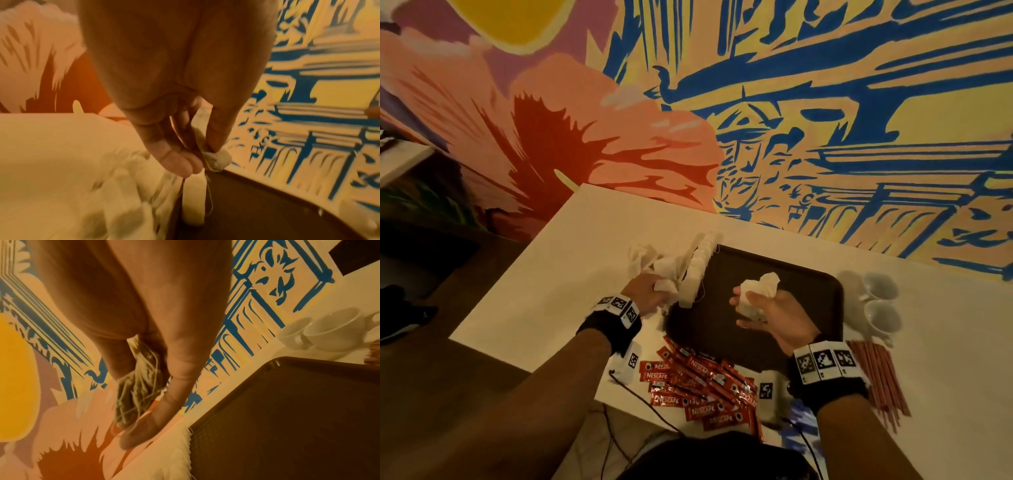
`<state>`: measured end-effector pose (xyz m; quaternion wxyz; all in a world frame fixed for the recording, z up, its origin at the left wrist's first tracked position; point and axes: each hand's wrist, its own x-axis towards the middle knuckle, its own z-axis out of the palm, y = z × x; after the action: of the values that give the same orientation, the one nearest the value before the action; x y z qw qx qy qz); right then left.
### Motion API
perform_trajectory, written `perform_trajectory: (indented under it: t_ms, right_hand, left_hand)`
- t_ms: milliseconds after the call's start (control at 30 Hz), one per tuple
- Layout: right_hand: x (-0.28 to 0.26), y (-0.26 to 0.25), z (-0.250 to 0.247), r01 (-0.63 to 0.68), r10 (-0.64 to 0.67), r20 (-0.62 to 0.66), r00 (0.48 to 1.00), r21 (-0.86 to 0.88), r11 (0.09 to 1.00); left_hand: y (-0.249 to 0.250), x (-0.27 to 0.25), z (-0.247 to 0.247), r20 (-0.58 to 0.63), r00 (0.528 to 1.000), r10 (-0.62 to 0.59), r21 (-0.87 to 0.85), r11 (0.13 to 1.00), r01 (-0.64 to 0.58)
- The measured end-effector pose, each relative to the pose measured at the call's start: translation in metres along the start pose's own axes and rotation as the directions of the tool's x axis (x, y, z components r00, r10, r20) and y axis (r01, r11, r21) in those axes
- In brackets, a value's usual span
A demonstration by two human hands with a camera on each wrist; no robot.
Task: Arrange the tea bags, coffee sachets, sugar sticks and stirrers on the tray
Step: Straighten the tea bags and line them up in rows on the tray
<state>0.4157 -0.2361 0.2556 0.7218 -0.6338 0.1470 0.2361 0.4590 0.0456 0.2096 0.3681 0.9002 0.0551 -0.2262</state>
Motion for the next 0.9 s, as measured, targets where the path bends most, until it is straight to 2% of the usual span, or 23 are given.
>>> perform_trajectory:
  t_ms: [200,367,700,900]
  right_hand:
    - [0.012,0.003,0.011,-0.022,0.015,-0.070,0.997,-0.095,0.995]
    - [0.020,0.000,0.023,-0.013,0.000,-0.098,0.995,-0.133,0.991]
    - [0.026,0.008,0.021,-0.060,0.039,-0.116,0.992,-0.179,0.982]
    - [0.037,0.011,0.015,-0.079,0.062,-0.088,0.994,-0.195,0.978]
  left_hand:
    - [-0.025,0.033,0.038,0.153,0.987,-0.049,0.288,0.958,0.003]
    - [-0.031,0.050,0.055,0.210,0.978,0.015,0.433,0.895,-0.107]
    - [-0.031,0.078,0.060,0.067,0.994,0.085,0.455,0.884,-0.106]
    - [-0.024,0.091,0.058,-0.004,0.997,0.077,0.439,0.896,-0.067]
